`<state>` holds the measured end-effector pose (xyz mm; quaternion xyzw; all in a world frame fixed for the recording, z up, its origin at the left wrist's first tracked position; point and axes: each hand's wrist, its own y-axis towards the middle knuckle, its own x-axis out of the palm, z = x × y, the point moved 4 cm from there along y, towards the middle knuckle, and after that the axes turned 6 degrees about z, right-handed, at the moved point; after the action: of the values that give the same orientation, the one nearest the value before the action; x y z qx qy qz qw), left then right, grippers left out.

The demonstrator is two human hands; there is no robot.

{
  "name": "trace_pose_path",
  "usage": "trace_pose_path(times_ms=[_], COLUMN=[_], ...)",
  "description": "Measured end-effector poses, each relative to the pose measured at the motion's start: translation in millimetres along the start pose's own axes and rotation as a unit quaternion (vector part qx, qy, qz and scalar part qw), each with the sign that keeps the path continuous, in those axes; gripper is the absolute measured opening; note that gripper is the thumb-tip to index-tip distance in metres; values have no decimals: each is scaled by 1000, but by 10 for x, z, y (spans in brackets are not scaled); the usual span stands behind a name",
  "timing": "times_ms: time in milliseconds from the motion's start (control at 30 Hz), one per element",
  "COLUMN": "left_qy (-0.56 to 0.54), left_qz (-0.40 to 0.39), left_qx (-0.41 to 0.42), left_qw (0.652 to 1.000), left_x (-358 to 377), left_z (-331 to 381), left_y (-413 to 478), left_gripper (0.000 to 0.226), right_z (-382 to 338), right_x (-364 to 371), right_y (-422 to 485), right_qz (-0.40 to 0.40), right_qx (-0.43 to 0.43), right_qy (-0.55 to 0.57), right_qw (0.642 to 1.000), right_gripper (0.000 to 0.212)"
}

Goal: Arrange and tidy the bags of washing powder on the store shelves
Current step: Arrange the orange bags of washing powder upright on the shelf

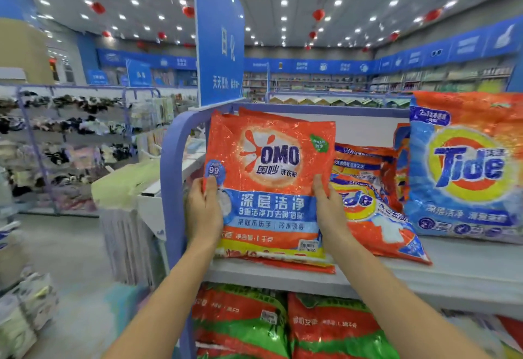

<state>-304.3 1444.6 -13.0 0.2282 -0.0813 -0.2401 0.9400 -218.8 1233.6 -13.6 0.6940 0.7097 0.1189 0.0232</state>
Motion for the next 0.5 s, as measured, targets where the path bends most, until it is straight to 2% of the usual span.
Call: trace_pose_path(times_ms=[67, 200, 267, 400, 500], left_qy=[-19, -17, -11, 50, 118], left_qz=[1, -25, -50, -89, -79], left_qx=[-15, -39, -36, 69, 140], left_qw=[1000, 999, 998, 992, 980], left_x=[-8, -5, -20, -105, -187], left_z=[-21, -7, 11, 111, 146], left_y=[0, -21, -74, -284, -496], left_gripper=[30, 26, 27, 53, 70], right_z=[-23, -135, -233, -416, -469], right_x=[33, -44, -188, -584, -931], right_y=[-37, -90, -140, -391, -696], right_qz=[19, 8, 19, 59, 70], right_qx=[-29, -81, -116, -192, -217], right_qy=[-35, -33, -39, -69, -73], right_qw=[999, 996, 992, 977, 971], right_gripper=[73, 30, 30, 24, 16])
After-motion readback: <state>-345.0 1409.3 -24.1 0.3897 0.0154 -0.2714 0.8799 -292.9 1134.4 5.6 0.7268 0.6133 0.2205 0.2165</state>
